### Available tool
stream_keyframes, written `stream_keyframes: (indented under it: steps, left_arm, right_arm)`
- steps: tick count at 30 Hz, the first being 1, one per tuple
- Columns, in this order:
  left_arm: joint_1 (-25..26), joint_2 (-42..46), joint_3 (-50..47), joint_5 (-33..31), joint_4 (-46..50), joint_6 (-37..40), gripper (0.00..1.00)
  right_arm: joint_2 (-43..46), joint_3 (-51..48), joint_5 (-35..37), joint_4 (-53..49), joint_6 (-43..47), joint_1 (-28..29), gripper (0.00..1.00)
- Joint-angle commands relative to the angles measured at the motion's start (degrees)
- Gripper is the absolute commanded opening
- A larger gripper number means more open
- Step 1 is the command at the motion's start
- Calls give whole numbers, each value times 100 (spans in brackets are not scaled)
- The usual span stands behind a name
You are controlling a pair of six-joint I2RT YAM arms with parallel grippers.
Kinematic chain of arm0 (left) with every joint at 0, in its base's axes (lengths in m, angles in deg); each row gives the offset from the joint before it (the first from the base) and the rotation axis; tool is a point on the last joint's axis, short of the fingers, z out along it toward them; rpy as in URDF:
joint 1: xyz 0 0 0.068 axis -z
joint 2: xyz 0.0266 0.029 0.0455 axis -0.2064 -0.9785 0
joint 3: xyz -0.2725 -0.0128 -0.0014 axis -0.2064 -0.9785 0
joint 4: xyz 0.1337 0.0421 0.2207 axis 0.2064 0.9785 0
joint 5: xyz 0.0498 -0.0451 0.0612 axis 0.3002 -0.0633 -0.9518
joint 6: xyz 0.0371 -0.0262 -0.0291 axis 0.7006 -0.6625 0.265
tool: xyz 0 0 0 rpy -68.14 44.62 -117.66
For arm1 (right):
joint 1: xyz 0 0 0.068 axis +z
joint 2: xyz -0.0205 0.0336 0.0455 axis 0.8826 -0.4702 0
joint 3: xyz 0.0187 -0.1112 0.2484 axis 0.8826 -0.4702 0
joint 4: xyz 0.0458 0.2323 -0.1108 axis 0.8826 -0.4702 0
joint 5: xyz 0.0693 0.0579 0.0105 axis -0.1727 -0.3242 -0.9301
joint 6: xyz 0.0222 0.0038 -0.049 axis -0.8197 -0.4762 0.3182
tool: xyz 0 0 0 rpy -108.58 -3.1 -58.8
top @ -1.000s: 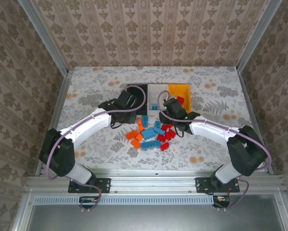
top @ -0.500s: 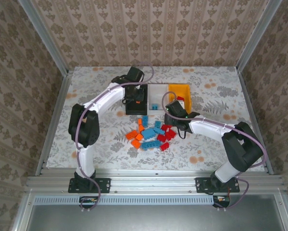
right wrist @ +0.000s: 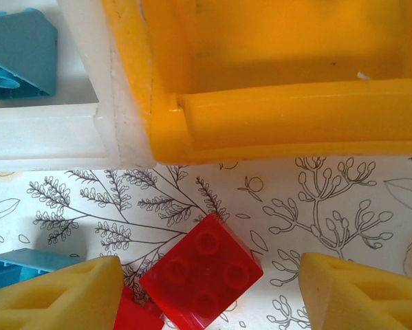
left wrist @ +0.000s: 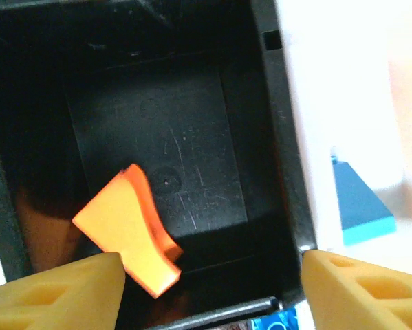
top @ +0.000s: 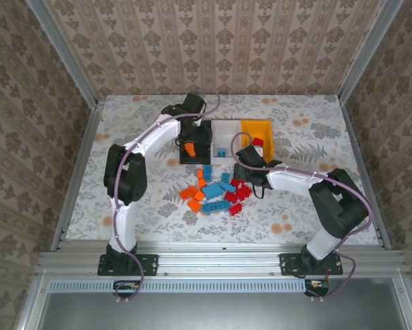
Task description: Sort the legos into containers by color
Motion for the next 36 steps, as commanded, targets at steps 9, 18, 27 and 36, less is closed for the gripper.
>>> stream_keyframes:
  steps: [9, 18, 27, 36]
  left_arm:
    - [-144, 1887, -309, 456, 697, 248, 78]
    - [-241, 2520, -1224, 652, 178, 232, 78]
    - [-311, 2899, -1768, 873, -220, 79, 78]
    - [-312, 3148, -2032, 507, -394, -195, 78]
  right_arm:
    - [-591, -10, 910, 202, -1199, 63, 72]
    - [-799, 39, 1595, -228, -1696, 338, 68]
    - [-263, -394, 1461, -110, -1573, 332, 49]
    - [468, -281, 1686, -332, -1012, 379, 25]
